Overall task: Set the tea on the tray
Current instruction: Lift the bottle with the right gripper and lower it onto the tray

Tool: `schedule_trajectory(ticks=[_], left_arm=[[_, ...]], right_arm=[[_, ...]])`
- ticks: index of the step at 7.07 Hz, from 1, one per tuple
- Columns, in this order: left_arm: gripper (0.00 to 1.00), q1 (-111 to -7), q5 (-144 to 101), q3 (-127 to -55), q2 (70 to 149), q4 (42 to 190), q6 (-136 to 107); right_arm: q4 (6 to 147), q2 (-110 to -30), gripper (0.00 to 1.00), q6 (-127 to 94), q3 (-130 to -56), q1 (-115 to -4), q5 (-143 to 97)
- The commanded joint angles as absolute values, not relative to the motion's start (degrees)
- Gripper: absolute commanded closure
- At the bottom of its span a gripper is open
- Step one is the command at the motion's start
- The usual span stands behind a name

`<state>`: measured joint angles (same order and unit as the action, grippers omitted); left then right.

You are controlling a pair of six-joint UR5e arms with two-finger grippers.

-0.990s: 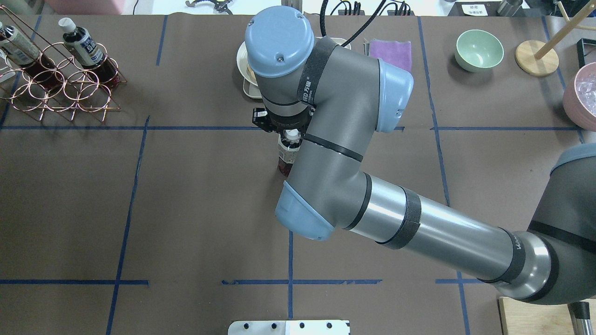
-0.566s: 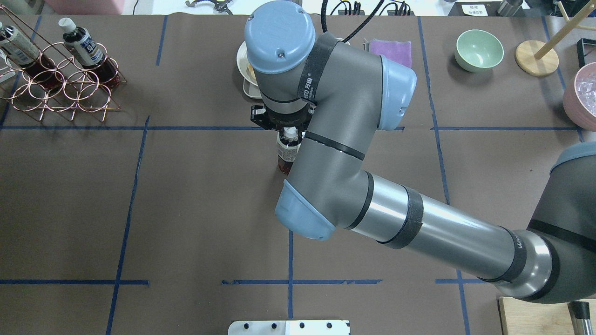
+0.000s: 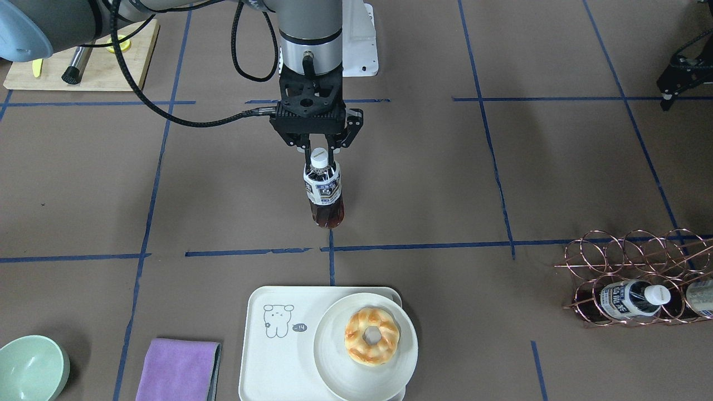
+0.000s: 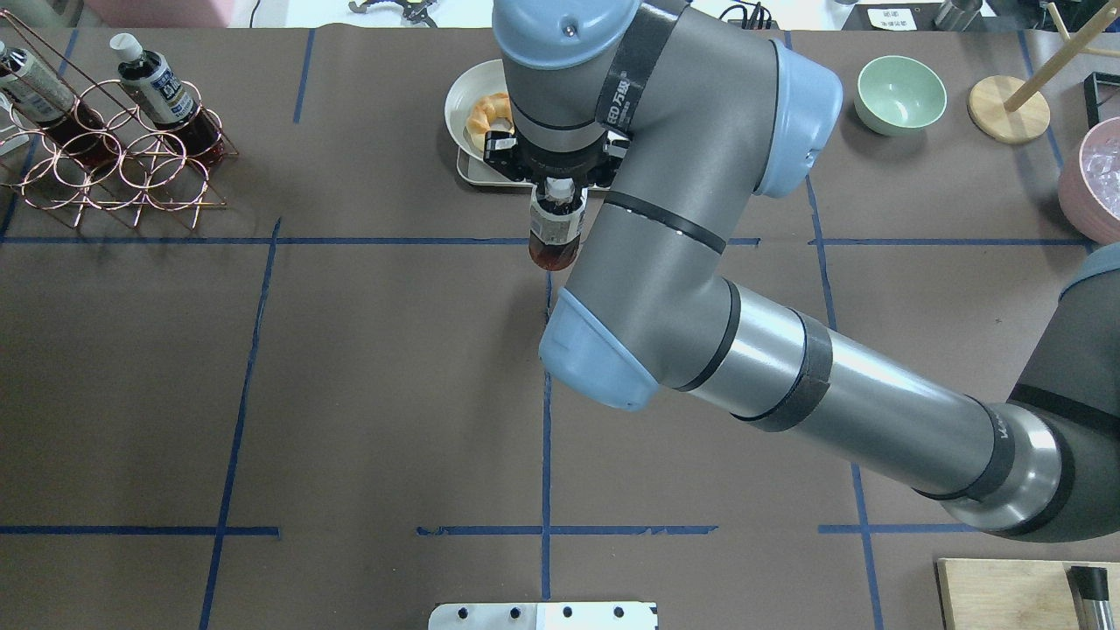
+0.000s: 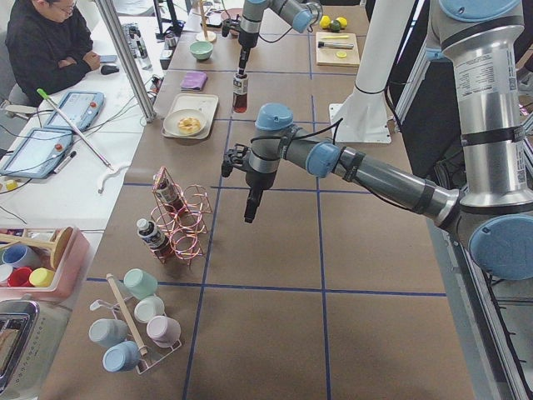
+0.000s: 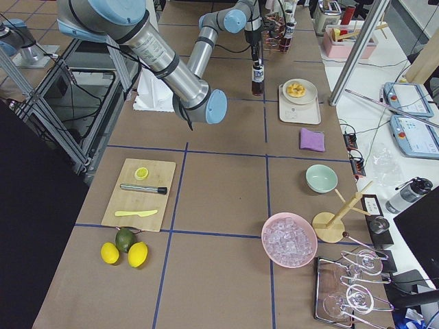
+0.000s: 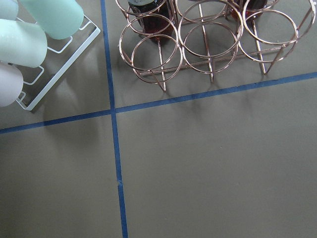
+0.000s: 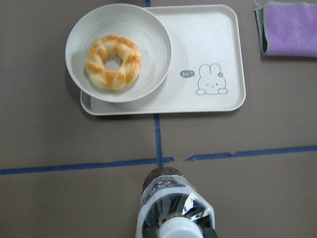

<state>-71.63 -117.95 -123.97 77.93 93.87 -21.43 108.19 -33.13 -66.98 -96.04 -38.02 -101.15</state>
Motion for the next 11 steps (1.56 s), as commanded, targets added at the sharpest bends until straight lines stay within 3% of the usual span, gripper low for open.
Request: schedule_trajectory(ticks=[1, 3, 5, 8, 11], left_arm=[[0.0, -71.6, -117.9, -124.4, 78.0, 93.9, -21.7], [0.0, -72.1, -117.9, -124.5, 78.5, 93.8, -21.8], [0.0, -72.1, -117.9, -124.5, 78.9, 93.8, -21.9], [0.0, -72.2, -117.9, -124.5, 79.1, 93.9, -21.8], [0.0, -72.4, -117.9, -124.4, 79.1, 93.8, -21.7]], right_arm=[[103.3, -33.1, 1.0, -60.0, -90.9, -42.8, -99.8], [90.7, -32.8, 1.0, -57.4, -79.6, -47.1, -100.5], [87.6, -29.1, 1.0, -53.2, -69.7, -51.7, -104.9], [83.1, -26.6, 1.0, -52.5, -61.6, -53.1, -108.4], [83.1, -25.9, 0.99, -52.5, -60.2, -52.5, -108.6]])
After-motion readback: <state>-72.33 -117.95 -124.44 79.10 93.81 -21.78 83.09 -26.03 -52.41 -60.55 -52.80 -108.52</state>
